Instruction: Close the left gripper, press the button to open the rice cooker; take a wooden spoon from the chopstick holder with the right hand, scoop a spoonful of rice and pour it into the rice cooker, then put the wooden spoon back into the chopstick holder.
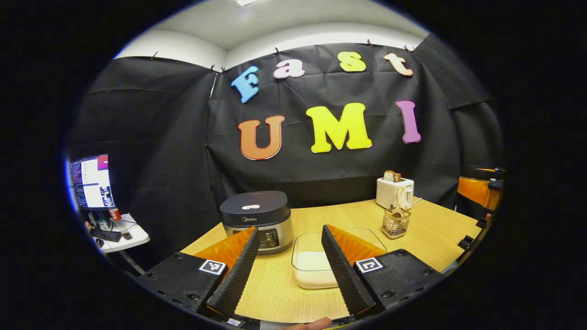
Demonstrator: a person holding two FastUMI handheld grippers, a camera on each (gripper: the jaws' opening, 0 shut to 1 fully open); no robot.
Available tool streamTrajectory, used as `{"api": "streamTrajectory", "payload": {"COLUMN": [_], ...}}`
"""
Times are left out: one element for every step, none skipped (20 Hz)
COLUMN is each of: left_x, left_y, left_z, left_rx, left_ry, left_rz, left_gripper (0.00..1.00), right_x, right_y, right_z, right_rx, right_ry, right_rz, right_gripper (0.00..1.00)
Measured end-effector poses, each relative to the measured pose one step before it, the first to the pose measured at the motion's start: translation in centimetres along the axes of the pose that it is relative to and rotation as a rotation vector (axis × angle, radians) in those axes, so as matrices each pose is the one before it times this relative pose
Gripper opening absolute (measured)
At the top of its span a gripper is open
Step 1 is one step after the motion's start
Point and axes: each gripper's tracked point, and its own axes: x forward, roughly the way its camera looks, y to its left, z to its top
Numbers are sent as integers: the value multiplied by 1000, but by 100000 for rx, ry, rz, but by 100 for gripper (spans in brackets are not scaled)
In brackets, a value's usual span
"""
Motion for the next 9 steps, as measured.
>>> {"api": "streamTrajectory", "payload": {"left_x": [9, -64, -70, 44, 170, 4, 36, -20, -45], "left_y": [-21, -43, 31, -26, -40, -286, -419, -291, -127], "left_z": [-93, 153, 66, 31, -193, -354, -421, -318, -208], "left_rx": [-985, -672, -717, -796, -1019, -772, -33, 482, 1124], "left_ry": [431, -83, -233, -150, 263, 1233, 1522, 1144, 787], "left_rz": [156, 43, 473, 606, 486, -320, -1180, -879, -469], "left_gripper": [88, 87, 87, 87, 87, 88, 88, 89, 89], "right_x": [-120, -96, -198, -98, 78, 5, 90, 6, 195], "right_y": [97, 55, -126, -63, -50, -52, 9, -56, -54], "right_z": [-128, -210, -292, -23, -116, 89, 3, -181, -228], "right_rx": [22, -351, -27, 361, -57, -406, -1003, -1090, -1184], "right_ry": [706, 828, 375, -226, 465, -584, -183, 373, 544], "right_rz": [756, 696, 588, 948, 440, 441, 384, -125, -435], "right_gripper": [92, 92, 92, 92, 96, 96, 96, 96, 96]}}
